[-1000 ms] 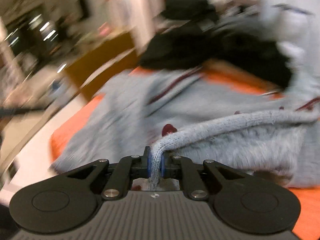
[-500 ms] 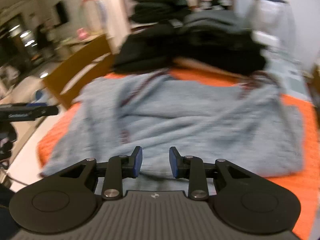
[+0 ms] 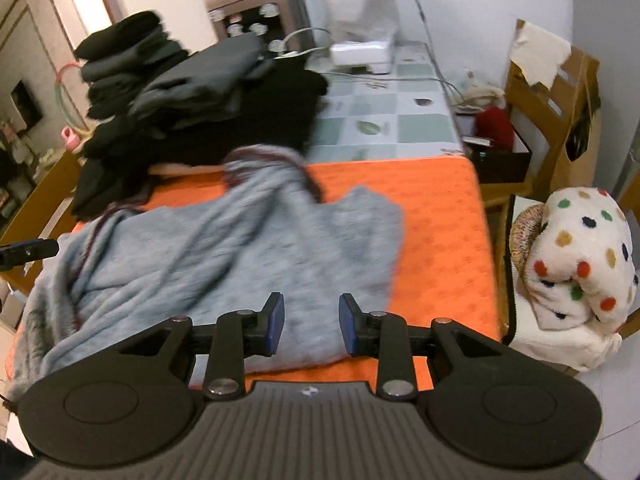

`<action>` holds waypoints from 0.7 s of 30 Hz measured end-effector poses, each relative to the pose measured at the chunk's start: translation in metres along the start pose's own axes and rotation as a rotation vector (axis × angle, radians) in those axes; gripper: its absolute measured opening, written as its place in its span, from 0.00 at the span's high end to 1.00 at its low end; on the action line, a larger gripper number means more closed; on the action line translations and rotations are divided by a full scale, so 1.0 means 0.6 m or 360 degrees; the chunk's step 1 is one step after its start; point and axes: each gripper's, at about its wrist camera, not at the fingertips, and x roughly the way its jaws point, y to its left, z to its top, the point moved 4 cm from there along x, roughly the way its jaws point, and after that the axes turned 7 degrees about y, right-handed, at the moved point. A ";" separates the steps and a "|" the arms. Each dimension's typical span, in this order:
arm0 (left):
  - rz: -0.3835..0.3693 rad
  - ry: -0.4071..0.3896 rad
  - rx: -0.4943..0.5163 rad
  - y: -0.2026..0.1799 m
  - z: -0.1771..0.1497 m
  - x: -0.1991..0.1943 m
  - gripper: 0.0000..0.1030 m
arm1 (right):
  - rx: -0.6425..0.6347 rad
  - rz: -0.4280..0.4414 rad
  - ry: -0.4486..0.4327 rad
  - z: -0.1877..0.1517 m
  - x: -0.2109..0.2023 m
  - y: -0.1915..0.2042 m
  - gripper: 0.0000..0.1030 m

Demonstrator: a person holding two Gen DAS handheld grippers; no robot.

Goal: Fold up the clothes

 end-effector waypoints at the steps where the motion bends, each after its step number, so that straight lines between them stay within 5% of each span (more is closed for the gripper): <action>1: -0.0010 0.0008 0.0010 -0.016 0.010 0.016 0.12 | 0.0015 0.0018 -0.0004 0.007 0.006 -0.024 0.65; 9: -0.0108 0.0064 0.0116 -0.139 0.095 0.157 0.10 | 0.0136 0.0170 0.0031 0.057 0.086 -0.154 0.60; 19: -0.0203 0.0279 0.0075 -0.210 0.123 0.302 0.10 | 0.0324 0.0410 0.0061 0.103 0.170 -0.193 0.50; 21: -0.0221 0.0322 0.0024 -0.210 0.123 0.321 0.22 | 0.0370 0.0435 0.0052 0.107 0.176 -0.198 0.50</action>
